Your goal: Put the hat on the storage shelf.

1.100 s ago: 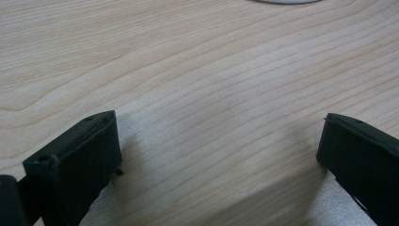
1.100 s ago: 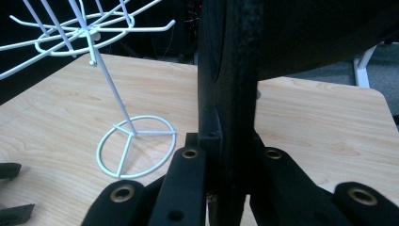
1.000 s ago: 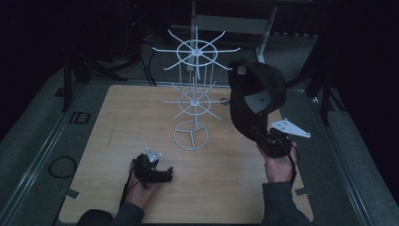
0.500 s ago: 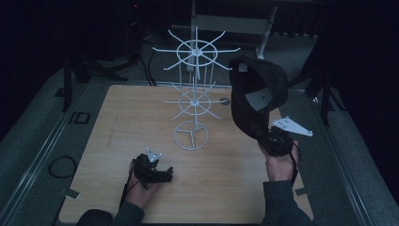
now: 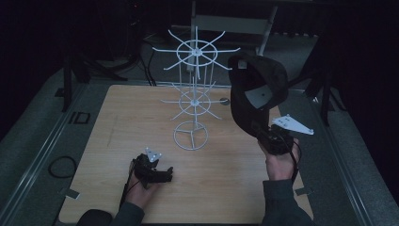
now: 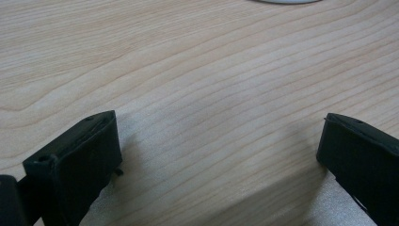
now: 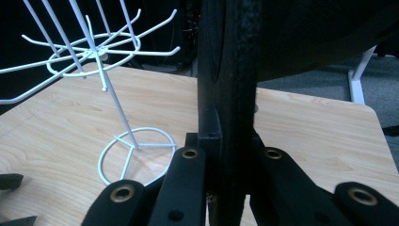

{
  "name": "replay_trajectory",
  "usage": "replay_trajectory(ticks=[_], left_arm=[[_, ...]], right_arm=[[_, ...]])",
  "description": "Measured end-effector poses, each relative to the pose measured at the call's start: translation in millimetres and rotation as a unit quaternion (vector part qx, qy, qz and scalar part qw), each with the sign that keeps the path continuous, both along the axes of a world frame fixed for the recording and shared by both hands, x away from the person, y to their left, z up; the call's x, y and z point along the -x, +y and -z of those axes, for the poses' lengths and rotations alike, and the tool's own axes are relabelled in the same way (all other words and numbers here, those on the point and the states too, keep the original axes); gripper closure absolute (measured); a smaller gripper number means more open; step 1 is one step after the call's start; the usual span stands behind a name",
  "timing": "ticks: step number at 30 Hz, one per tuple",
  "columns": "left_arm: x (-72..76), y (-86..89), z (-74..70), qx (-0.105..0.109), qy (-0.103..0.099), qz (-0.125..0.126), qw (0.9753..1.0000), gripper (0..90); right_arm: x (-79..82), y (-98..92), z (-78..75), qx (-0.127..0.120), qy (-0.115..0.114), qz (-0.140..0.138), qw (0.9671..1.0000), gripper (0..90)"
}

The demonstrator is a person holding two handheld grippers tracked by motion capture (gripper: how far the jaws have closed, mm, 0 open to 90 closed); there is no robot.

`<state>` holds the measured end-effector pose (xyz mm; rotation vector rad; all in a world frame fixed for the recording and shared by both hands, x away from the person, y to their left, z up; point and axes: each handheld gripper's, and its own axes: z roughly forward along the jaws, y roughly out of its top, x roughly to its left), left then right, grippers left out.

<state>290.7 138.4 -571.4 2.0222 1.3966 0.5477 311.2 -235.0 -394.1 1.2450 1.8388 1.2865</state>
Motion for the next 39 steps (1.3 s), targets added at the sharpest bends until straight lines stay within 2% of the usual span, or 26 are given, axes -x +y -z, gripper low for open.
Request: replay_trajectory(ticks=[39], left_arm=[[0.0,-0.1,0.1,0.001,0.0,0.0,1.0,0.1]], right_arm=[[-0.1,2.1,-16.0,0.002,-0.015,0.004,0.9999,86.5]])
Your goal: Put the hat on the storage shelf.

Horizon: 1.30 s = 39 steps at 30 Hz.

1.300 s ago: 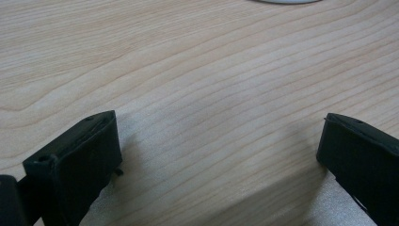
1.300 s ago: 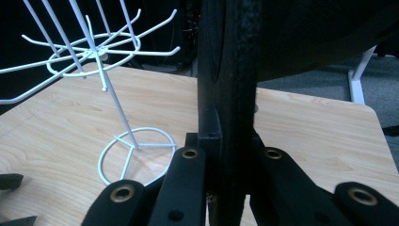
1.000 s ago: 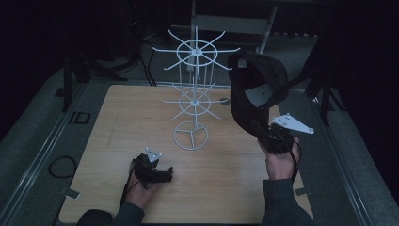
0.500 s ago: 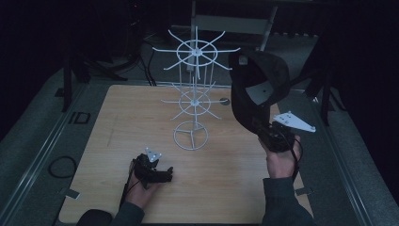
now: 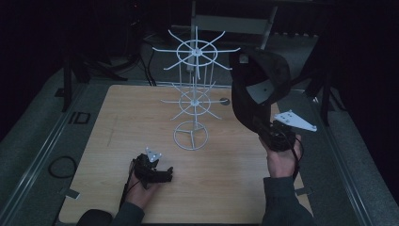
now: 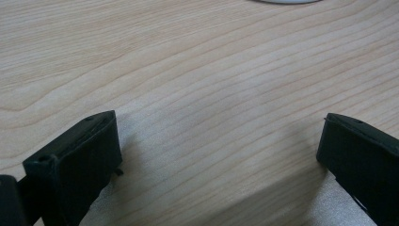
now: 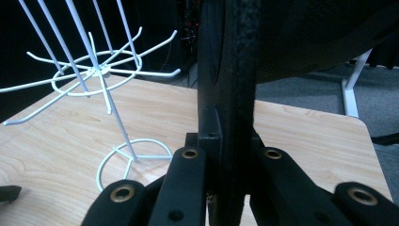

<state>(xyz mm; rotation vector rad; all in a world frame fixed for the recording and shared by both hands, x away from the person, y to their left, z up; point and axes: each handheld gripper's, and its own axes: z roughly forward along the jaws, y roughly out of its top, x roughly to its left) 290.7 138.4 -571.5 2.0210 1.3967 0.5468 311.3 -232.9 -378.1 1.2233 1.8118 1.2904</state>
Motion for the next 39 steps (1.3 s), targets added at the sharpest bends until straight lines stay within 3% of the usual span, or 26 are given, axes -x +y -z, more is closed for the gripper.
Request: replay_trajectory(ticks=[39], left_arm=[[0.0,0.1,-0.1,-0.001,0.001,0.001,1.0,0.2]], right_arm=[[0.9,9.9,-15.2,0.016,-0.025,0.008,0.9995,86.5]])
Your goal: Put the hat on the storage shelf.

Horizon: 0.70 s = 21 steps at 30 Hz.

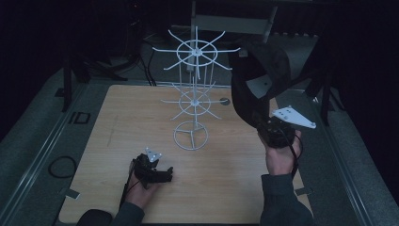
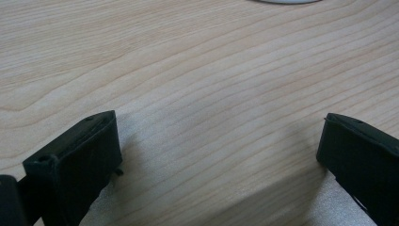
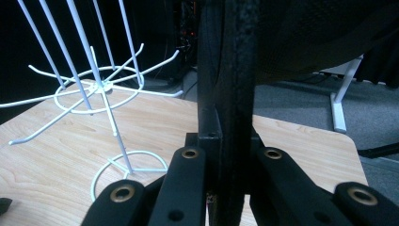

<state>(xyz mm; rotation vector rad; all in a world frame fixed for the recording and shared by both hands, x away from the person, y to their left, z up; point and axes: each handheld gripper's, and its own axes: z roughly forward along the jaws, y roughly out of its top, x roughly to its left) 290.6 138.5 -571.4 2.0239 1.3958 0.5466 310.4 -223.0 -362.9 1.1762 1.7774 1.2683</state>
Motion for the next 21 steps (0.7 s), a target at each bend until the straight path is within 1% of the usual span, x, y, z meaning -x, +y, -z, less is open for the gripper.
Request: replay_trajectory(ticks=[8,10,21], left_arm=[[0.0,0.0,0.0,0.0,0.0,0.0,1.0,0.2],[0.0,0.0,0.0,0.0,0.0,0.0,1.0,0.2],[0.0,0.0,0.0,0.0,0.0,0.0,1.0,0.2]], right_arm=[[2.0,3.5,-0.7,0.006,-0.007,0.001,1.0,86.5],[2.7,4.9,-0.7,0.012,-0.01,0.003,0.9999,86.5],[7.4,10.1,-0.6,0.025,-0.024,0.007,0.9994,86.5]])
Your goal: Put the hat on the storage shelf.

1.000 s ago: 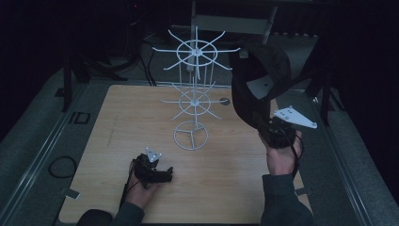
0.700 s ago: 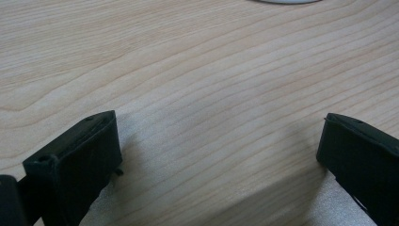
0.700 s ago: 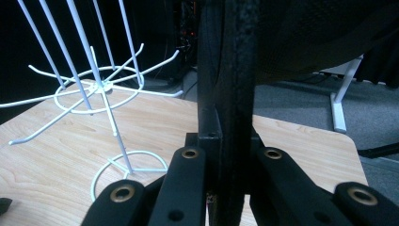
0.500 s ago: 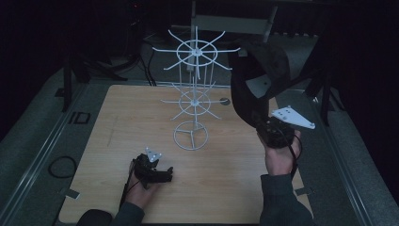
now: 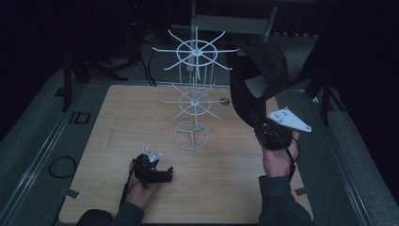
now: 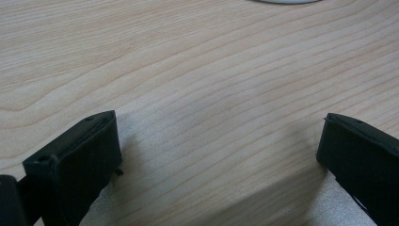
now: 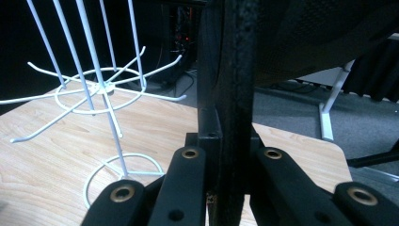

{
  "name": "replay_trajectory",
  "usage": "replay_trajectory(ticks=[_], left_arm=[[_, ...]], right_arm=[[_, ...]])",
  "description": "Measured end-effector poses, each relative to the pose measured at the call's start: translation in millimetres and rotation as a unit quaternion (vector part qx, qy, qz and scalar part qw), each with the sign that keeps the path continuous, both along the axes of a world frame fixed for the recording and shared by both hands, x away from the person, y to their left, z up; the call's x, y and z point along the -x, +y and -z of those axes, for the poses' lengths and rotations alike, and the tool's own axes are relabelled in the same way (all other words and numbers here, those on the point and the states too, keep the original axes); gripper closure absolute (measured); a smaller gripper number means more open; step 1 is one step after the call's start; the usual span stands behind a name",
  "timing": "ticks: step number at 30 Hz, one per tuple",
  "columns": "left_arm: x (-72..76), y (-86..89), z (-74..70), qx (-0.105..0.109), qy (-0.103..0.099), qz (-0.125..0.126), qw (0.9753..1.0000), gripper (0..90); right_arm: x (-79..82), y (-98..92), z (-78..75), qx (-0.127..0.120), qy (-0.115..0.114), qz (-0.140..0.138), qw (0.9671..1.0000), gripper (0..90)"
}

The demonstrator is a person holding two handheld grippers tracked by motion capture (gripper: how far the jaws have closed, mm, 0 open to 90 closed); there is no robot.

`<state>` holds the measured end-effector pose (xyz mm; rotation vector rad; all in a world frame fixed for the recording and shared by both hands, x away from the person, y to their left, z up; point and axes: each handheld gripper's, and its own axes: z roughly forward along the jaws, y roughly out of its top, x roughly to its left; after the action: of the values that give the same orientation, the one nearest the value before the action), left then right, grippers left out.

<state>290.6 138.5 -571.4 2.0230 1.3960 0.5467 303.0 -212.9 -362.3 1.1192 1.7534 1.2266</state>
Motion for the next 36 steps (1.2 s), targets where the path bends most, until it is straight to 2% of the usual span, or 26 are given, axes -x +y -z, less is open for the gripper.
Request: replay_trajectory(ticks=[8,15,27,36], left_arm=[[0.0,0.0,0.0,0.0,0.0,0.0,1.0,0.2],[0.0,0.0,0.0,0.0,0.0,0.0,1.0,0.2],[0.0,0.0,0.0,0.0,0.0,0.0,1.0,0.1],[0.0,0.0,0.0,0.0,0.0,0.0,1.0,0.2]], right_arm=[[3.0,2.9,1.2,0.014,-0.011,0.008,0.9998,86.5],[4.1,4.8,3.6,0.016,-0.012,0.009,0.9997,86.5],[4.5,11.7,6.0,0.037,-0.019,0.009,0.9991,86.4],[3.8,17.0,10.7,0.044,-0.021,0.008,0.9988,86.4]])
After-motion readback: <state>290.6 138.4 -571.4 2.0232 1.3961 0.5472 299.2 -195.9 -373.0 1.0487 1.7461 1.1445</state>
